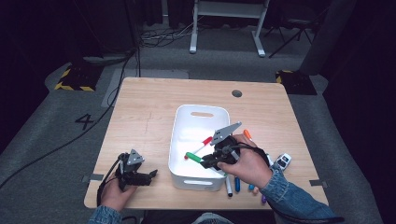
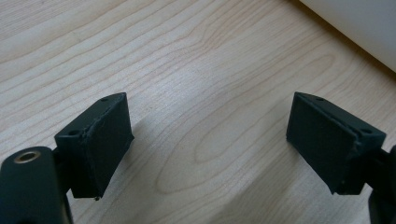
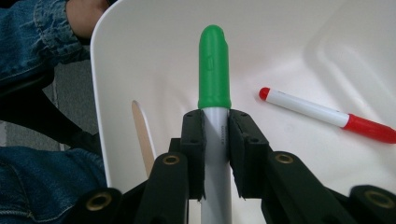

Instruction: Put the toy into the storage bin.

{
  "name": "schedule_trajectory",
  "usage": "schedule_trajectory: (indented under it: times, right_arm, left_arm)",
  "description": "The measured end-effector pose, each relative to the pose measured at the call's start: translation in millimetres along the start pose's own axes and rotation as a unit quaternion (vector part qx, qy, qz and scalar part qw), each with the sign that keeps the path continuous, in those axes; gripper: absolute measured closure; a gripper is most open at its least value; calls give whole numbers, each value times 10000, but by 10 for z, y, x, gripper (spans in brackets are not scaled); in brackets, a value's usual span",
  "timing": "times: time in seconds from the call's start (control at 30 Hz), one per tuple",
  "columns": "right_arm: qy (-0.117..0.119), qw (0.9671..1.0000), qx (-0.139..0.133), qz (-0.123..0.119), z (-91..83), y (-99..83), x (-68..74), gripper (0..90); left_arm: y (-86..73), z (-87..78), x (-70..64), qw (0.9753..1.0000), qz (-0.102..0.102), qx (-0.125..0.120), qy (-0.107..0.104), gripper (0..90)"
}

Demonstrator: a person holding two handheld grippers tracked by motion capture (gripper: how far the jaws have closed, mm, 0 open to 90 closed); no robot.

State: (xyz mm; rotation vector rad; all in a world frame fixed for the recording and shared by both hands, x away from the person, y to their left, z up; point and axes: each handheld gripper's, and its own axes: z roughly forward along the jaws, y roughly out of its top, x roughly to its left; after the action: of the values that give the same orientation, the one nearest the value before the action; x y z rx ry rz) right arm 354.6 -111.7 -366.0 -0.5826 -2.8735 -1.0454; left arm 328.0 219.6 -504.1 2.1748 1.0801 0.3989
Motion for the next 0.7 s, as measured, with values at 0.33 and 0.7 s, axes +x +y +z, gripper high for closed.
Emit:
schedule_trajectory:
  times: [0.33, 0.7]
  right_arm:
    - [-1, 9996, 243, -161, 109, 9, 53, 765]
    - [-186, 9995, -218, -140, 6, 15, 8, 559]
  left_arm:
    - [0, 0, 0, 10000, -1, -1, 1, 144]
    - [0, 0, 0, 10000, -1, -1, 2, 144]
